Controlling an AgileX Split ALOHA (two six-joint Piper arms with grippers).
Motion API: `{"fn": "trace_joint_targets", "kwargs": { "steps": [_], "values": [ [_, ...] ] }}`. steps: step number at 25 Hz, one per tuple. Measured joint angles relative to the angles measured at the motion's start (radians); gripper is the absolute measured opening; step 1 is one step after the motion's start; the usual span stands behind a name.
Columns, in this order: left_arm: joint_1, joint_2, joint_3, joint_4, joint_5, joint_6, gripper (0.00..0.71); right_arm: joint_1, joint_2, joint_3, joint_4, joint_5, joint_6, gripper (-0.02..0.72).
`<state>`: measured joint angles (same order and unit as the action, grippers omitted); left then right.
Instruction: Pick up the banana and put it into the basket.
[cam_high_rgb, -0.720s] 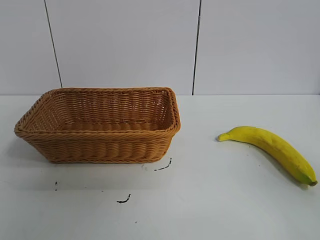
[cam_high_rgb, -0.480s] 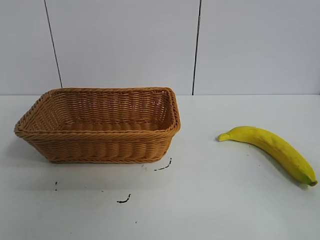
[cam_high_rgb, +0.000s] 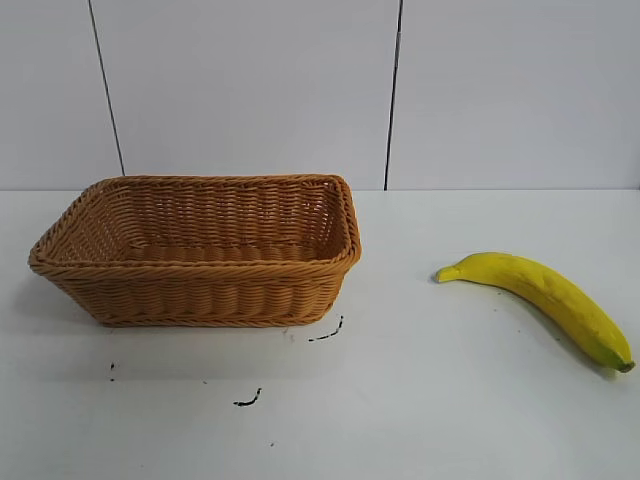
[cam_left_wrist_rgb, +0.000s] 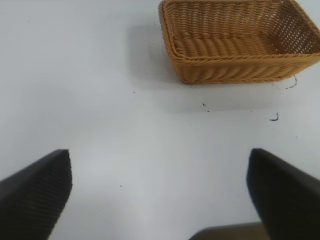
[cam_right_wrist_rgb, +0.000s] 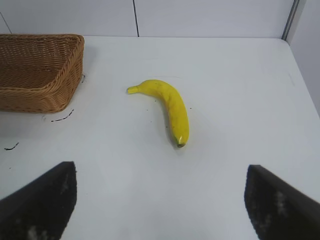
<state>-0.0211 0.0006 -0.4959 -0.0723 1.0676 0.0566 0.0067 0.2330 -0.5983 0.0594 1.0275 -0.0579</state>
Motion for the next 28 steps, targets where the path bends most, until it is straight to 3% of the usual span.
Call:
{"fn": "trace_joint_targets", "kwargs": {
  "steps": [11, 18, 23, 28],
  "values": [
    [0.000, 0.000, 0.000, 0.000, 0.000, 0.000, 0.690, 0.000, 0.716, -0.316, 0.000, 0.009, -0.084, 0.638],
    [0.000, 0.000, 0.000, 0.000, 0.000, 0.000, 0.690, 0.000, 1.074, -0.497, 0.041, 0.004, -0.330, 0.638],
    [0.000, 0.000, 0.000, 0.000, 0.000, 0.000, 0.690, 0.000, 1.250, -0.565, 0.075, -0.080, -0.416, 0.638],
    [0.000, 0.000, 0.000, 0.000, 0.000, 0.000, 0.690, 0.000, 1.419, -0.579, 0.086, -0.216, -0.435, 0.638]
  ]
}}
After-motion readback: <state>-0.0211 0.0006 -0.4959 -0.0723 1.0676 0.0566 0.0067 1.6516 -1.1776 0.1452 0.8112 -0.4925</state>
